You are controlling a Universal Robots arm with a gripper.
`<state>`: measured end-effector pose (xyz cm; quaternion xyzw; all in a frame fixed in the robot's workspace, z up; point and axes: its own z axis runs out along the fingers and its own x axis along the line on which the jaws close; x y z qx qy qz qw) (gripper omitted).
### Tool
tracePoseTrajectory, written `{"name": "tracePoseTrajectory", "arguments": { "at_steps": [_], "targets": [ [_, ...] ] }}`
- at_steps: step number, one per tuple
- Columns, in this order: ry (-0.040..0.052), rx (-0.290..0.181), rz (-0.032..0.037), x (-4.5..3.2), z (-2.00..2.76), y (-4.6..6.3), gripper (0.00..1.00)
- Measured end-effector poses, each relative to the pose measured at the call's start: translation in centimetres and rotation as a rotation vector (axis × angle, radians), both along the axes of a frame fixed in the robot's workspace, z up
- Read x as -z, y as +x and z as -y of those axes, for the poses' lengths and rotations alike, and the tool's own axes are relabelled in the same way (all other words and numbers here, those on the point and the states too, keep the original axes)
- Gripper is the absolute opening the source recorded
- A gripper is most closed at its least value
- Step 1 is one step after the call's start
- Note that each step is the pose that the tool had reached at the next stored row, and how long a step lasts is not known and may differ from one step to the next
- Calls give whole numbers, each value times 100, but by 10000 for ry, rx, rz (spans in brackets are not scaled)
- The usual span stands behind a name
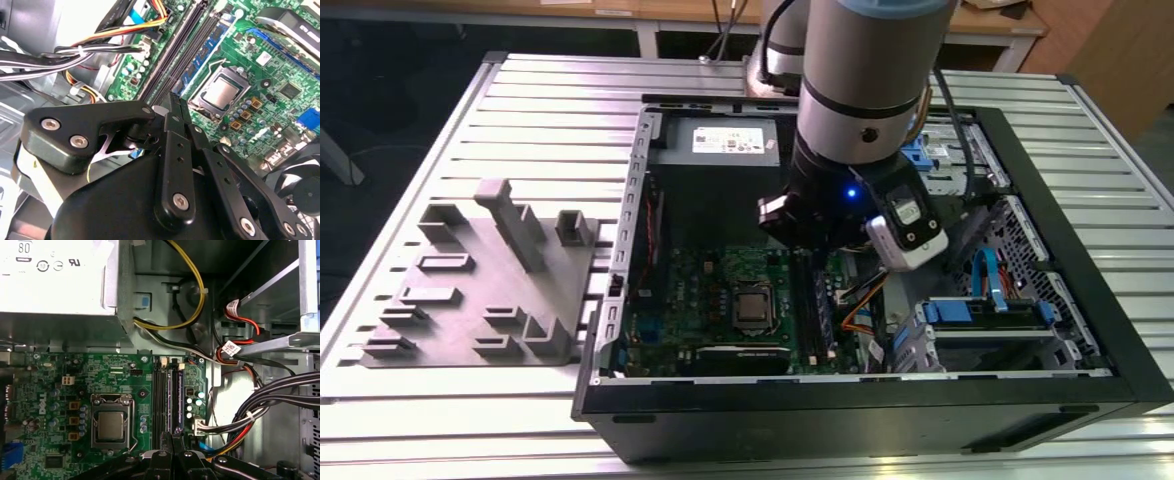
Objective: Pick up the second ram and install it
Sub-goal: 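Insert the second ram into the second slot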
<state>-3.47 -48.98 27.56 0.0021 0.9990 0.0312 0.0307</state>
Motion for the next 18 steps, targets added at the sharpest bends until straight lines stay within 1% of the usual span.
{"name": "tracePoseTrajectory", "arguments": {
  "at_steps": [2, 8, 15, 18],
  "targets": [
    [-1, 1, 0, 15, 0, 4, 8],
    [-4, 0, 0, 114, 1, 6, 8],
    [-15, 0, 0, 173, 2, 6, 8],
    [-34, 0, 0, 197, 3, 6, 8]
  ]
}}
